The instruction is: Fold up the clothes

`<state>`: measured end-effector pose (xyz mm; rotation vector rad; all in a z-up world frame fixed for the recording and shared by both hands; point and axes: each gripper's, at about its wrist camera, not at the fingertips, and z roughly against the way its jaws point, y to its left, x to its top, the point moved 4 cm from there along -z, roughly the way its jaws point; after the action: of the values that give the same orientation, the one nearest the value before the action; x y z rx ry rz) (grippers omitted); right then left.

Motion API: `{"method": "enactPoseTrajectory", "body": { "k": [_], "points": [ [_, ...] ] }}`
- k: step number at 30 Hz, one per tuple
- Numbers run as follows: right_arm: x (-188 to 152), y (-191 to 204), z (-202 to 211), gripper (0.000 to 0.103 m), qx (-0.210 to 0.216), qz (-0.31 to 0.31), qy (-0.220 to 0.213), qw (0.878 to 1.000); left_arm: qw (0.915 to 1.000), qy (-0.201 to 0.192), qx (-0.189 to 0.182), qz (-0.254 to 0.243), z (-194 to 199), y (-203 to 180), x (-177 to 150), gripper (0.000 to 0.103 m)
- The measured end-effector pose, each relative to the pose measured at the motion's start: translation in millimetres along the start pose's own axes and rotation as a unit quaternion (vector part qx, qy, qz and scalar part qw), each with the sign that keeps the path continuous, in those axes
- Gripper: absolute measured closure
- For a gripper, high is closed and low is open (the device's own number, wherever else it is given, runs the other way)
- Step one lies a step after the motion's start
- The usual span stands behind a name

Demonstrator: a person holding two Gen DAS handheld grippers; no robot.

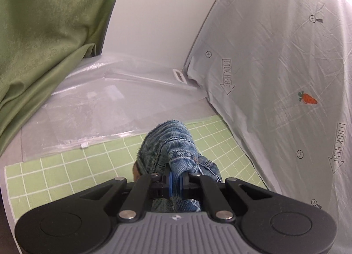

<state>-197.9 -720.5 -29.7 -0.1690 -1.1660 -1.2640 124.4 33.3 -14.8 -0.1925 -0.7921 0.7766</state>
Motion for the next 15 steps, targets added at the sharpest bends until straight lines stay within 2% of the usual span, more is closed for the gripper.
{"method": "enactPoseTrajectory", "body": {
  "k": [5,9,12,14,15],
  "points": [
    [-9,20,-61,0.098,-0.02,0.022,0.028,0.999,1.0,0.003,0.005,-0.008,-30,-29,-5,0.096],
    [-17,54,-126,0.098,-0.029,0.058,0.052,0.997,0.9996,0.008,0.006,-0.027,-82,-70,-33,0.096],
    [-28,82,-189,0.097,-0.032,0.084,0.082,0.993,0.9989,0.011,0.012,-0.044,-128,-99,-50,0.096],
    [-39,96,-235,0.095,-0.03,0.09,0.116,0.989,0.9974,0.023,0.04,-0.056,-166,-115,-64,0.091],
    [-46,101,-258,0.082,-0.028,0.087,0.139,0.986,0.9962,0.029,0.053,-0.062,-176,-121,-67,0.085]
  ]
}}
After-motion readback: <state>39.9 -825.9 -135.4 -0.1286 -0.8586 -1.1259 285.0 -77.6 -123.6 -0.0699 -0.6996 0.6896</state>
